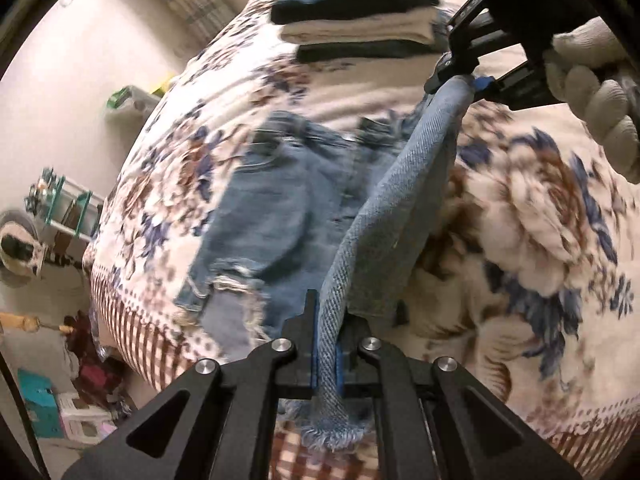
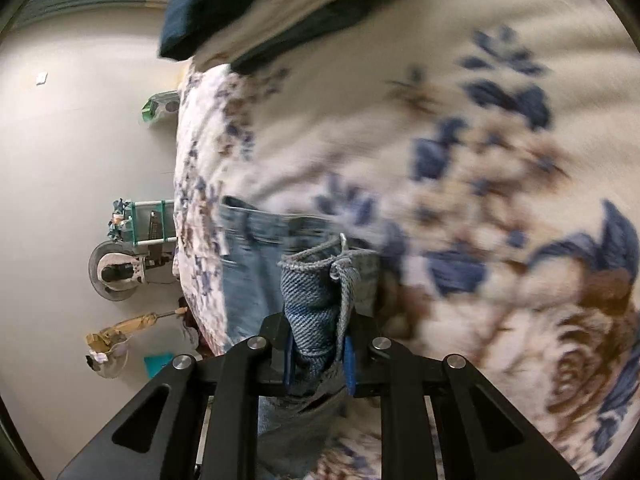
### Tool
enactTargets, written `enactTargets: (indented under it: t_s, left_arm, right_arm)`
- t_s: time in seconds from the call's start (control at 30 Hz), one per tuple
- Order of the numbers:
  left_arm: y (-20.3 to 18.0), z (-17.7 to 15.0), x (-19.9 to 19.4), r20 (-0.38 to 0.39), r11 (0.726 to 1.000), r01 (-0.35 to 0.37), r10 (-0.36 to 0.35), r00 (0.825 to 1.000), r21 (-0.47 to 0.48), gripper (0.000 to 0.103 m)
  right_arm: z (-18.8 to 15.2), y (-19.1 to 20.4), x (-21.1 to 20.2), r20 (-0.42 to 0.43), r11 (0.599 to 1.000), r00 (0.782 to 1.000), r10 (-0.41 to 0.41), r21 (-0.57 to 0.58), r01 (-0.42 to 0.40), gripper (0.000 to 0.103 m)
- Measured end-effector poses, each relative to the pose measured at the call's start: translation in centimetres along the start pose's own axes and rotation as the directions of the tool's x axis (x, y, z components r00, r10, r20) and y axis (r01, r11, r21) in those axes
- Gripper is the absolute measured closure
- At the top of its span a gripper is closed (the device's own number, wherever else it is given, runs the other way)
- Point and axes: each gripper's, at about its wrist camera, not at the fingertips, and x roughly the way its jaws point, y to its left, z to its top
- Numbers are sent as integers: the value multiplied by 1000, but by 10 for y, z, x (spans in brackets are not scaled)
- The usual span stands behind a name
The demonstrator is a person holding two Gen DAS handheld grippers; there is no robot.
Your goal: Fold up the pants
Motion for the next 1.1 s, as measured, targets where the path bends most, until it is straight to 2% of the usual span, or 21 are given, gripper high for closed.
enactTargets:
  t_s: [0.1,0.27,0.47,0.73,0.83,0.9,0.93,0.97,1.0,1.03,1.07,1.1]
  left_arm:
    - [34,5,7,-19,999,26,-27,999,-48,99]
    - [89,9,25,-42,995,24,-28,999,-97,99]
    - [151,11,59,-84,985,31,-46,995,-168,99]
    - [198,7,111,-146,971,49,-85,986,-233,99]
    - [208,5,138,-184,970,61,-106,977,-236,98]
    - [212,4,155,-216,967,74,-129,968,-244,93]
    - [216,2,161,-230,960,83,-147,962,-267,92]
    - [223,-1,166,-236,945,99,-177,955,-312,86]
    - [231,-5,168,-239,927,104,-200,950,-361,74]
    - [235,-8,168,-241,920,101,-204,949,-380,69]
    - [239,-12,167,-238,916,101,-206,949,-389,55]
    - [243,-16,165,-244,915,88,-196,950,-393,31]
  right_arm:
    - [6,43,13,-6,1000,1000,-14,-28,14,84]
    - [18,107,55,-27,998,998,-48,-50,47,84]
    - [32,162,117,-63,992,992,-107,-78,103,84]
    - [48,189,197,-123,970,966,-227,-119,213,84]
    - [55,194,224,-144,954,947,-287,-135,269,84]
    - [59,194,242,-169,941,928,-331,-133,311,82]
    - [62,193,247,-181,935,919,-349,-129,330,78]
    - [64,195,253,-196,936,917,-348,-121,330,64]
    - [66,197,255,-207,945,923,-326,-112,309,43]
    - [69,201,255,-216,957,932,-290,-98,275,33]
    - [70,205,252,-214,962,939,-271,-93,256,18]
    - [71,210,249,-210,965,943,-258,-96,243,13]
